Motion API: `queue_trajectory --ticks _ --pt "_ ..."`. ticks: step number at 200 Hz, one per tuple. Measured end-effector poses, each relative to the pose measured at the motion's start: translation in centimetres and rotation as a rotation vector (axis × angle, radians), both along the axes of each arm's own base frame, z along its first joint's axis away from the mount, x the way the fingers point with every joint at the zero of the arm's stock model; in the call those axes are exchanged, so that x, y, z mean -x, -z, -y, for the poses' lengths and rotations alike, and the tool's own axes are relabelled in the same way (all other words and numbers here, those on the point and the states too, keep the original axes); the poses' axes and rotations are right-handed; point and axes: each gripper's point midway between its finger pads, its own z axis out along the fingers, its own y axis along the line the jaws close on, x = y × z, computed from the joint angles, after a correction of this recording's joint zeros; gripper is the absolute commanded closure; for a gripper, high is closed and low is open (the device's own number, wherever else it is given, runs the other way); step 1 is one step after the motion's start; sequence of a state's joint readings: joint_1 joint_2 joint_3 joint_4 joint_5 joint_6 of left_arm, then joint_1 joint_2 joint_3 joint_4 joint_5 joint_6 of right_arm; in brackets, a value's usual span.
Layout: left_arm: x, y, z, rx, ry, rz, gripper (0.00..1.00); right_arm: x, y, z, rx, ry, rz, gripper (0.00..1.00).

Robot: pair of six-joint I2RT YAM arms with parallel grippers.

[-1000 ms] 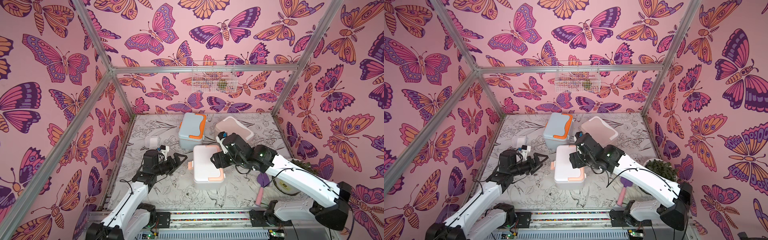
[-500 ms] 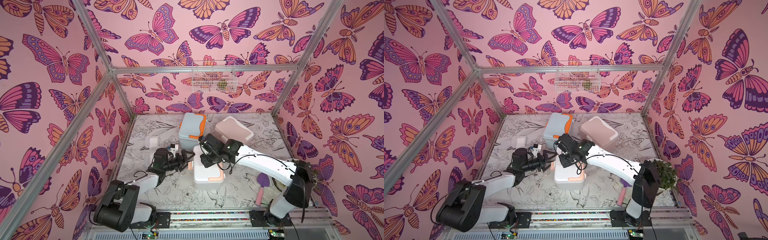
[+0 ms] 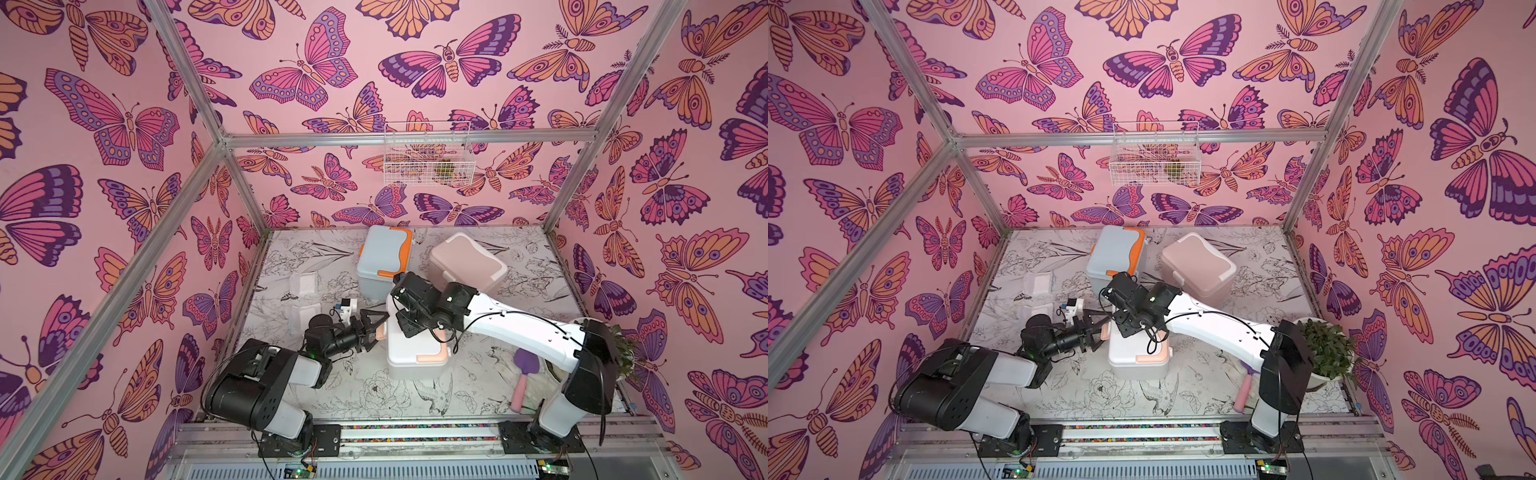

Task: Open first aid kits and take out gauze
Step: Fasten the fastener of the first aid kit.

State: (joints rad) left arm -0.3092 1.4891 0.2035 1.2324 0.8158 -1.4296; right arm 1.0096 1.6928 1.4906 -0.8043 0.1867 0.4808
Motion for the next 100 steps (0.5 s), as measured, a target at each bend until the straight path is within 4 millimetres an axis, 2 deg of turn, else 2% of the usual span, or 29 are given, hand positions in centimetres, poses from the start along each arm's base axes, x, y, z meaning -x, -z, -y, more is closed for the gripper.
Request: queue_trajectory --ticks 27,71,100 --pt "0.4 -2.4 -0.1 0.038 -0.002 0.056 0.06 0.1 0.0 0.4 -0.009 0.015 0.006 0.63" --pt "1.3 -3.4 -0.9 0.023 -0.027 0.053 0.05 0.4 0.0 1.0 -0.014 0.023 0.009 0.63" --pt "2.2 -5.5 -1.3 0.005 -0.035 0.131 0.03 0.3 0.0 0.9 -0.021 0.026 0.012 0.63"
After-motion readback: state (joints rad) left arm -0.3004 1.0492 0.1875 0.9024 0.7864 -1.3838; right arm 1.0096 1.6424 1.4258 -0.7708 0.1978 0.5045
